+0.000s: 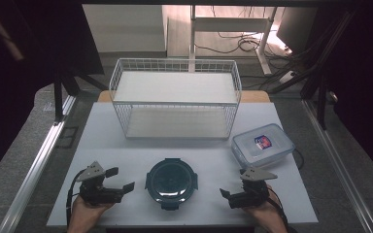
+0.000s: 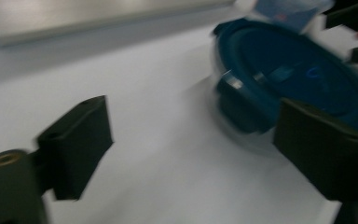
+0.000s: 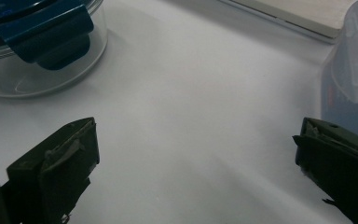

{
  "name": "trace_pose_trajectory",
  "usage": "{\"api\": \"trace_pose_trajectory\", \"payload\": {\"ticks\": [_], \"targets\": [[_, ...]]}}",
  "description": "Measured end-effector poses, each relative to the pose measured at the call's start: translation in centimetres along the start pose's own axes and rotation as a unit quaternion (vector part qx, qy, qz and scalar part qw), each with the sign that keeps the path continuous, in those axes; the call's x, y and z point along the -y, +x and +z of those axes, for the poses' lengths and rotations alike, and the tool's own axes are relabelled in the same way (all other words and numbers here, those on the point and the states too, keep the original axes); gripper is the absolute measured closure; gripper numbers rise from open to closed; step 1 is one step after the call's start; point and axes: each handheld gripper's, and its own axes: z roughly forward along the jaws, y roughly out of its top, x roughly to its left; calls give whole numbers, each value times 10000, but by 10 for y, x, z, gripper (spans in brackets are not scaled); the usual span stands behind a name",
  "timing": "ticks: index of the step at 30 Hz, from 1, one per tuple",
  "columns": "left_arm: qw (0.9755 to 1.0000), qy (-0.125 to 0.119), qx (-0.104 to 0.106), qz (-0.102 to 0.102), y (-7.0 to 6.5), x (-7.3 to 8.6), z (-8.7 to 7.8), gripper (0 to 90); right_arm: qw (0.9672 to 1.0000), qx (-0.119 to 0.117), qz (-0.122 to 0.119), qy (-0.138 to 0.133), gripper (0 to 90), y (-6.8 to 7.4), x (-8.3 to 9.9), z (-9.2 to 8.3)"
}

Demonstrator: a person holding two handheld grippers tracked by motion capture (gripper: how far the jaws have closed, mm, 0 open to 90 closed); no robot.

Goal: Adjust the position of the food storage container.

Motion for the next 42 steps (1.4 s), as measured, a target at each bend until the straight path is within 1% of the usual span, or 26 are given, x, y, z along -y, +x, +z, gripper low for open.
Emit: {"api": "trace_pose_trajectory", "payload": {"ticks": [2,4,5,6,8,9,10,12,13,14,15,17,19,22,23,25,27,28,29,30,31,32,33,36,37,42], "targets": [[9998,-86,117,95,-10,-7,0,223,10000,-10,11,30,0,0,0,1],[9991,-78,285,299,-23,-13,3,320,10000,-9,22,75,0,0,0,1],[9991,-78,285,299,-23,-13,3,357,10000,-9,22,75,0,0,0,1],[9980,6,388,495,-38,-20,10,411,10000,8,33,92,0,0,0,1],[9970,105,516,571,-51,-25,19,508,9999,24,55,88,0,0,-1,0],[9964,175,513,659,-60,-29,27,567,9999,22,62,96,0,0,-1,0],[9961,210,522,675,-66,-30,32,629,9999,25,64,91,0,-1,-1,0],[9946,270,730,684,-81,-33,48,752,9999,35,59,104,0,-1,-1,0],[9946,270,730,684,-81,-33,48,796,9999,35,59,104,0,-1,-1,0],[9930,305,930,657,-93,-34,59,846,9999,43,49,125,0,0,-1,0],[9930,305,930,657,-93,-34,59,869,9999,43,49,125,0,0,-1,0],[9893,410,1185,751,-115,-35,76,899,9998,39,44,168,0,-1,-1,0],[9863,490,1371,779,-127,-34,85,900,9998,29,45,199,3,-1,-1,0],[9823,687,1490,905,-143,-31,97,900,9997,-6,38,232,8,-1,0,0],[9818,758,1456,958,-146,-30,100,900,9997,-9,27,252,9,-1,0,0],[9817,875,1342,1034,-149,-27,106,900,9997,-7,5,261,10,0,0,0],[9833,988,1064,1096,-148,-25,110,900,9996,-20,1,267,11,0,0,0],[9833,988,1064,1096,-148,-25,110,900,9996,-22,-3,271,12,0,0,0],[9833,977,1197,964,-145,-24,110,900,9996,-23,-5,275,12,0,0,1],[9826,996,1130,1087,-146,-25,110,900,9996,-22,-10,284,13,0,0,1],[9826,996,1130,1087,-146,-25,110,900,9996,-22,-10,284,13,0,0,1],[9818,1017,1028,1235,-148,-25,110,900,9996,-18,-8,288,13,0,0,1],[9815,1012,1014,1270,-148,-25,110,900,9996,-13,0,296,13,-1,0,0],[9831,989,1098,1085,-142,-26,110,900,9995,14,2,304,14,0,0,0],[9831,989,1098,1085,-142,-26,110,900,9995,20,-9,315,14,-1,0,0],[9892,893,762,879,-118,-30,107,900,9993,42,11,376,16,-3,1,0]]}}
